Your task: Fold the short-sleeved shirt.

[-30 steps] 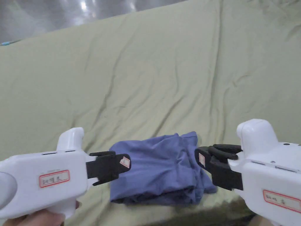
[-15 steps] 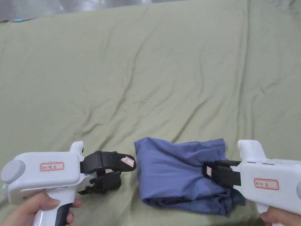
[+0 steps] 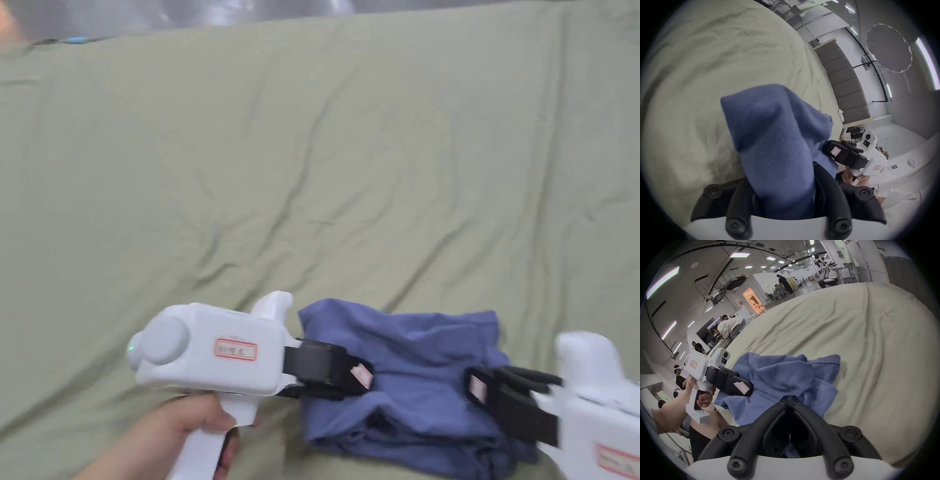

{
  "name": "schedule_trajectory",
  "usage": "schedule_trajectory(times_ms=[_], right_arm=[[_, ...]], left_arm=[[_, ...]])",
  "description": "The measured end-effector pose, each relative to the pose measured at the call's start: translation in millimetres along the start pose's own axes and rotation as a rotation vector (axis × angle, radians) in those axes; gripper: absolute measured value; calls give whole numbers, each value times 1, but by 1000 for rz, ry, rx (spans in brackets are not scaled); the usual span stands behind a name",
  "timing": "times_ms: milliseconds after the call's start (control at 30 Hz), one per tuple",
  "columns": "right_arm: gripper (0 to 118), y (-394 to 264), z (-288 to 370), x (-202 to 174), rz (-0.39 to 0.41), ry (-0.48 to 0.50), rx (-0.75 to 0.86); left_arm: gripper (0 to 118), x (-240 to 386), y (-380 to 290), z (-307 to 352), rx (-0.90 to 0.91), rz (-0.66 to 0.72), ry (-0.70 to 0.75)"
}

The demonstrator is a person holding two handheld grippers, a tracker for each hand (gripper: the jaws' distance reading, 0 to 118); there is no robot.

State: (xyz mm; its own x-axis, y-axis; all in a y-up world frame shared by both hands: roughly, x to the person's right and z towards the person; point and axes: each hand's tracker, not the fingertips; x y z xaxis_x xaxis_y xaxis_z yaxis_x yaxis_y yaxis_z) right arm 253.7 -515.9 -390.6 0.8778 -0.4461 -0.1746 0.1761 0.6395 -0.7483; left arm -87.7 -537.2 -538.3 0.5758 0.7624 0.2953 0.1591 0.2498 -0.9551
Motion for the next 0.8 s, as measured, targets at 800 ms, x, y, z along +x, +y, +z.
schedule_trajectory(times_ms=[800], right_arm=[[2, 17, 29, -75, 118, 50, 32]], left_arm=[[29, -149, 25, 355, 7, -9, 1215]])
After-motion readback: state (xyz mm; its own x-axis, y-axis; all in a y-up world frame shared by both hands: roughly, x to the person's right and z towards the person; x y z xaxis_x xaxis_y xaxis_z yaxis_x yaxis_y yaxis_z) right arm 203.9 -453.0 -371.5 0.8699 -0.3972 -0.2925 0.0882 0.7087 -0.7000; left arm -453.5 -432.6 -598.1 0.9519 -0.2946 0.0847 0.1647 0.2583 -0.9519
